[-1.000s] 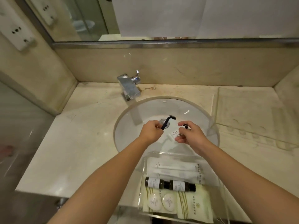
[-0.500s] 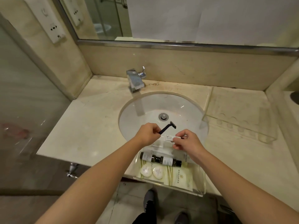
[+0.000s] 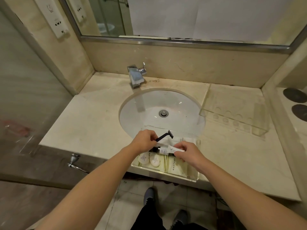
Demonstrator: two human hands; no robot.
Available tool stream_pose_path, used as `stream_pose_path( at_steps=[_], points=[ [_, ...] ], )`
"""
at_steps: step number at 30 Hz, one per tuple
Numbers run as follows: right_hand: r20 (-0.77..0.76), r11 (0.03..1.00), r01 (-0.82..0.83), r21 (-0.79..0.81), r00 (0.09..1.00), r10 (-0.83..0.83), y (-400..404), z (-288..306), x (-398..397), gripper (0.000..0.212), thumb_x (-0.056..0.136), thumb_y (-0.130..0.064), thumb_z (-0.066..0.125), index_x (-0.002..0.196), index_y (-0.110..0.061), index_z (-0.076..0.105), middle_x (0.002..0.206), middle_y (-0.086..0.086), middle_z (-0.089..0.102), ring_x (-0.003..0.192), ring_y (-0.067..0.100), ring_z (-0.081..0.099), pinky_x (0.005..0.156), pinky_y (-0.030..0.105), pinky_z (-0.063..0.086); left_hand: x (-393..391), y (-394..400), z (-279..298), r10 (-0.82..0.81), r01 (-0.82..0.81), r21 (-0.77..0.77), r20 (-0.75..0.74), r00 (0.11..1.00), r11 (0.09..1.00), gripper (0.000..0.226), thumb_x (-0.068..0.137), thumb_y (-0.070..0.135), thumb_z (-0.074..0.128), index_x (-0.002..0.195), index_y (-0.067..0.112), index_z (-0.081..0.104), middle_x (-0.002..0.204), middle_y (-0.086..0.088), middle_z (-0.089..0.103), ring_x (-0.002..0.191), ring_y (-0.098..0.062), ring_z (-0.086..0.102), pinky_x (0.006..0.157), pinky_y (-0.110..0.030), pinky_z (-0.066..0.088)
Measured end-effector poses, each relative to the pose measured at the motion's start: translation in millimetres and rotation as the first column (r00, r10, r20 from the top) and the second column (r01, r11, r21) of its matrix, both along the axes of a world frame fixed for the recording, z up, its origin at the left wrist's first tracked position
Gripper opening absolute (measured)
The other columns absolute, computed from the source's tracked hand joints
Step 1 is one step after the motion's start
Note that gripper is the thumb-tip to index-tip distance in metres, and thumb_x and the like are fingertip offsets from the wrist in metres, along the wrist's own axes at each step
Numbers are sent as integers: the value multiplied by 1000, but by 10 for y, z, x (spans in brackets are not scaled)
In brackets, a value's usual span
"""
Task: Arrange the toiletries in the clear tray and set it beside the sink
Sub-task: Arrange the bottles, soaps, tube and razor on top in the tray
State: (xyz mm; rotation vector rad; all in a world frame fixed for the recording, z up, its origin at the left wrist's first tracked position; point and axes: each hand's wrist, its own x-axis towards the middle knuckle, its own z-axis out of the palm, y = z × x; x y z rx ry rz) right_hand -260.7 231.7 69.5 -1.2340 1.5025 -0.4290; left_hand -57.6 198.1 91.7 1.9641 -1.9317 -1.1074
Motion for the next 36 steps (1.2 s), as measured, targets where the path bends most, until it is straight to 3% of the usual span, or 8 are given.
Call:
stream_pose_path(
  at_steps=[3,8,12,15,26,30,32,36],
  points=[
    [-71,999,-39,-4,997,39,83,-61,-29,12,83,-10,64,86,-20,59,86,3,65,70,14,59,58,25,45,-12,65,-14,-5,5,3,9,1000,1000,13,85,8,63,96,11,69,93,-8,70,87,-23,66,78,-32,56],
    [-72,998,-57,10,996,57,162,-69,-49,26,77,-11,69,86,-19,46,82,-5,54,75,10,49,62,27,41,-32,120,-16,-22,22,-1,37,999,1000,14,85,9,61,96,11,69,94,-9,71,88,-24,66,77,-34,56],
    [-66,998,-52,-40,997,49,192,-45,-52,17,85,-23,63,88,-18,48,90,9,60,81,18,54,76,37,49,-55,132,-2,-45,45,-6,47,998,999,15,86,9,60,98,11,69,96,-9,71,90,-25,66,81,-37,57],
    [-77,992,-88,-92,994,81,215,-26,-58,8,88,-16,60,89,-18,52,89,2,57,79,14,51,74,31,45,-69,141,-10,-57,57,-1,45,997,998,15,87,9,60,99,11,69,96,-9,71,90,-26,67,81,-37,57],
    [-157,982,-120,-144,983,97,257,-65,-17,18,84,-5,66,90,-20,58,93,-7,59,79,7,53,58,13,39,-74,163,-59,-127,127,9,69,989,992,18,88,10,60,103,10,68,100,-5,67,87,-20,61,79,-31,53],
    [-174,982,-97,-165,982,68,241,-94,5,6,85,-23,67,86,-22,61,92,-5,64,78,15,58,65,25,46,-45,160,-58,-119,119,6,63,991,993,17,88,10,59,102,11,68,94,-1,64,83,-17,58,71,-25,47],
    [-209,984,-82,-159,977,47,237,-104,16,16,86,-35,63,82,-20,62,80,-1,68,65,15,57,67,36,51,-32,160,-54,-116,116,8,63,991,993,16,88,10,59,102,11,68,94,-2,64,82,-17,58,67,-22,46],
    [-263,990,-92,-104,963,62,237,-103,37,38,93,-43,53,80,-9,62,60,0,63,56,14,54,68,37,51,-18,151,-37,-119,119,5,65,991,993,16,88,9,58,101,10,68,95,-5,67,80,-18,59,62,-21,47]
  ],
)
